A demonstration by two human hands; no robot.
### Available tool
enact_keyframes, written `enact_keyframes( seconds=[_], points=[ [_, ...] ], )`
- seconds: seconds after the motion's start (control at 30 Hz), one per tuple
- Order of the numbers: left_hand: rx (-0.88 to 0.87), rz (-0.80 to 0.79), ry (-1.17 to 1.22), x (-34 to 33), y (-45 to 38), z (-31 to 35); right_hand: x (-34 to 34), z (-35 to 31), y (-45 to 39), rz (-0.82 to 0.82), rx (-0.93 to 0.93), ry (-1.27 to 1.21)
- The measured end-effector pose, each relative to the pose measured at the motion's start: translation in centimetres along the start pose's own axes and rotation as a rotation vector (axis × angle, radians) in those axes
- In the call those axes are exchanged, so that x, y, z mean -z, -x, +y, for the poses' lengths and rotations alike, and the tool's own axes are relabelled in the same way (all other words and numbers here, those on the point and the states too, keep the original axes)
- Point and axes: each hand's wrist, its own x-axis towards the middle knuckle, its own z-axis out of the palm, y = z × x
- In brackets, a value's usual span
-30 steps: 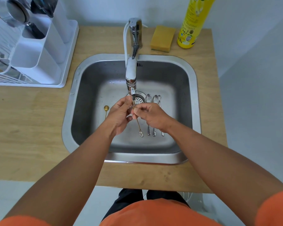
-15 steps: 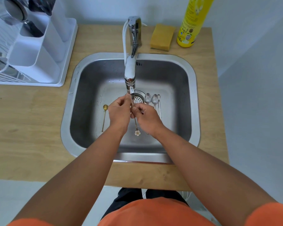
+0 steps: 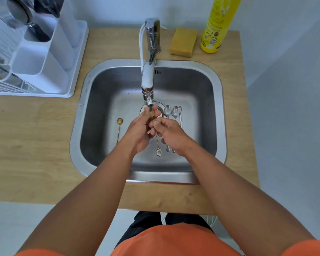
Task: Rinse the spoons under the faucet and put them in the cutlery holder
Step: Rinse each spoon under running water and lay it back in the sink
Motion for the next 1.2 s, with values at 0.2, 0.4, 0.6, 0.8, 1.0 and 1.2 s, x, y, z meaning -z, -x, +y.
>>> enact_keyframes(
  seconds=[0.2,0.4,0.6,0.8,1.0,1.2],
  points=[
    [-0.083,0.188,-0.129,0.1,0.2,0.0,0.2,0.1,0.2,0.053,0.038,0.173],
    [-0.086,0.144,-0.193,-0.1,1.0,-0.1,-0.2,0.0,0.7,-0.025,0.042,0.120],
    [-0.016,0.000,-0.156,0.8,1.2,-0.1,0.6,0.0,0.4,-0.121,-0.082,0.010],
    [-0.012,-0.116,-0.158,1.3,1.2,0.1,1.0,0.4,0.4,-0.181,-0.120,-0.090],
    [-0.144,0.143,-0.196,0.5,1.1,0.1,0.4,0.5,0.6,-0.067,-0.009,0.038],
    [-0.155,0.341,-0.560,1.2,2.0,-0.3,0.6,0.6,-0.5,0.035,0.019,0.129]
  ],
)
